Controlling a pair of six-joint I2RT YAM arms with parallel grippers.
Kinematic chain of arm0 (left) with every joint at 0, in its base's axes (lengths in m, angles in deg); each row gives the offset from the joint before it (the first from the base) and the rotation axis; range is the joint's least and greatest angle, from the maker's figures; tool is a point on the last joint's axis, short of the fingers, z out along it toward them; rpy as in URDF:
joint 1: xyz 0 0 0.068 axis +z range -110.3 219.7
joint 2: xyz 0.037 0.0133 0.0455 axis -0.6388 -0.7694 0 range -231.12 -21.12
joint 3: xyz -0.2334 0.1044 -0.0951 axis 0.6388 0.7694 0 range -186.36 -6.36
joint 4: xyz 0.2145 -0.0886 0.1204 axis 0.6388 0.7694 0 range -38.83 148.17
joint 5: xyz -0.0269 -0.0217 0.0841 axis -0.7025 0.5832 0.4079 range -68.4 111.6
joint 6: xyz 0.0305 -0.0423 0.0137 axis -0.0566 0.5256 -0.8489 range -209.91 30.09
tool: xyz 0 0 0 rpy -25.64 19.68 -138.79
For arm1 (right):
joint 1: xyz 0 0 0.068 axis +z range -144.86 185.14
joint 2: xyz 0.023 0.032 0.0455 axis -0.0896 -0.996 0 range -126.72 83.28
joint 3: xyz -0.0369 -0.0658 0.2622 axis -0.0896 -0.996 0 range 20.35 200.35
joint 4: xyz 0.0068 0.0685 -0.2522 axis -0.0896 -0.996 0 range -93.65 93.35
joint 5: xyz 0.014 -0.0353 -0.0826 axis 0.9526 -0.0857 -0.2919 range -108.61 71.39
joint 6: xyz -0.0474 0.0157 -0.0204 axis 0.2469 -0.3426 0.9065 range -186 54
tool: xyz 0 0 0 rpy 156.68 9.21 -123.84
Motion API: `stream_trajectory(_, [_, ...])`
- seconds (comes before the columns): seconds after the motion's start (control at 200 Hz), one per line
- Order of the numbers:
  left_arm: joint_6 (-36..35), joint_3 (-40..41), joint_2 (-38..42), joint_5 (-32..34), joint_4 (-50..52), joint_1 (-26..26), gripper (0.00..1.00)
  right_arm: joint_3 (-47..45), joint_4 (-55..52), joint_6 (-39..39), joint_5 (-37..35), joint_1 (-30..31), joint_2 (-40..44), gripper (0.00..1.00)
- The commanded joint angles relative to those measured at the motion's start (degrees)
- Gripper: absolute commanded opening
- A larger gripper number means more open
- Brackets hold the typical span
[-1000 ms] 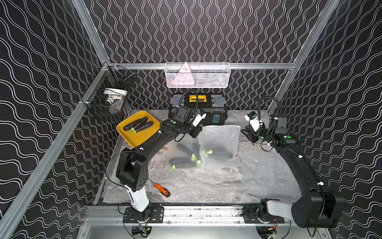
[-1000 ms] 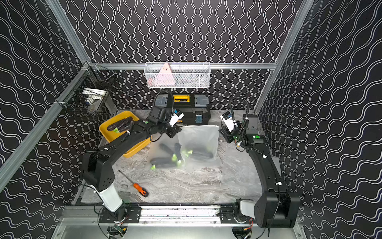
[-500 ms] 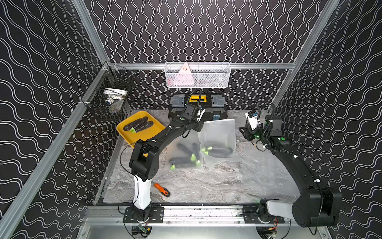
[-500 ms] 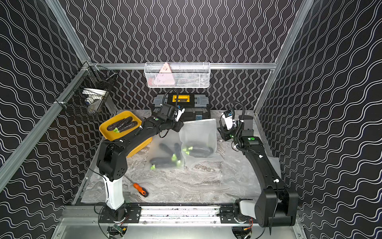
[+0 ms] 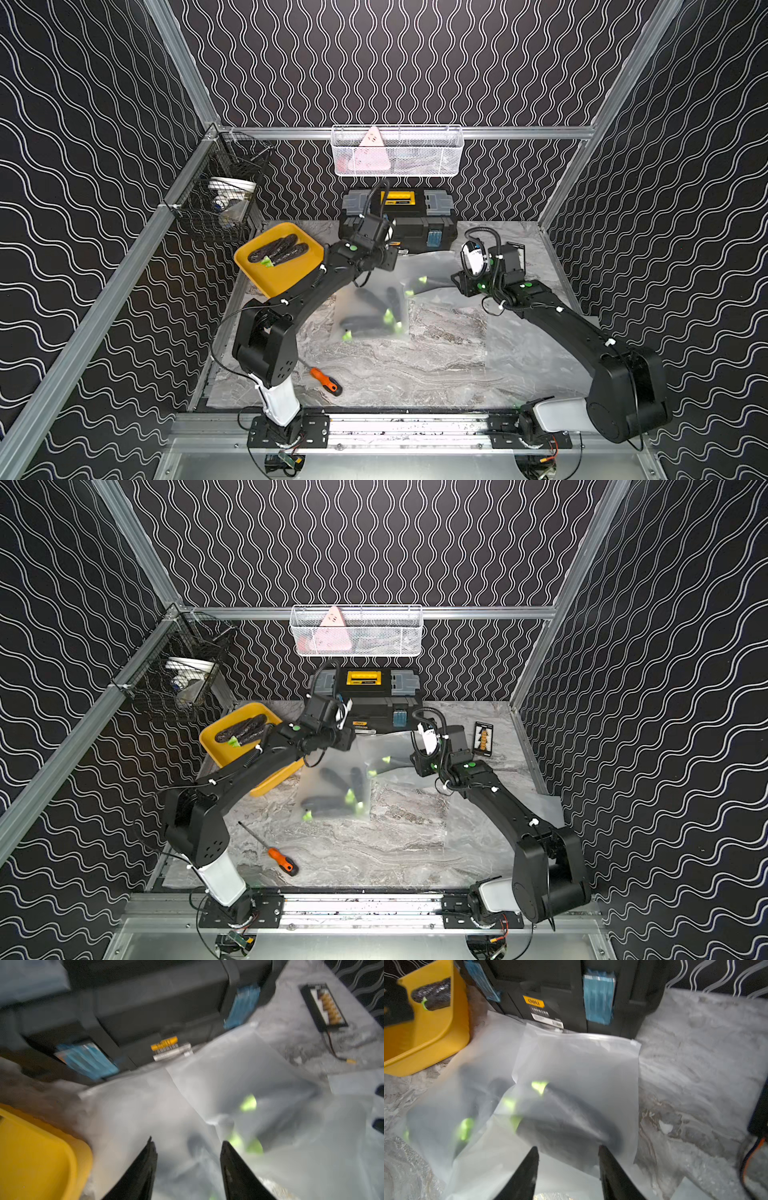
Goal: Place the eggplant in a zip-top bag and seal the zipper
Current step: Place the zipper food storage bag at the center of the board, then adjust the zipper food storage bag at the center of the board.
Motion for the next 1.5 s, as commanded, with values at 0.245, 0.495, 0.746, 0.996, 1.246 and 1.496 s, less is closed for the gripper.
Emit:
stream_trajectory(0.245, [6.52, -2.29, -6.42, -3.57, -1.05, -3.96, 0.54, -5.77, 0.17, -9.49, -1.5, 4.15, -1.72, 0.46])
stream_trajectory(0.495, [12.35, -1.03, -10.55, -2.75, -1.97, -6.15, 0.54, -13.55, 3.68, -19.13, 3.61, 9.42, -0.79, 0.44])
stream_trajectory(0.746, [13.82, 0.54, -12.49, -2.43, -3.59, -6.14, 0.55, -15.87, 9.39, -25.22, 3.91, 14.52, -1.64, 0.45])
stream_trajectory(0.996, [13.27, -3.3, -16.88, 1.05, -3.79, -6.33, 0.56, -10.35, 3.56, -26.6, 1.27, 13.16, 3.35, 0.49])
stream_trajectory(1.246, [13.74, -4.65, -12.94, 0.78, -3.32, -7.85, 0.56, -8.73, 4.02, -27.41, -6.61, 0.62, 2.04, 0.48])
stream_trajectory(1.496, [23.32, 9.18, -4.96, -1.87, -10.61, -15.77, 0.5, -6.18, 8.02, -25.88, -6.71, -2.26, -7.63, 0.45])
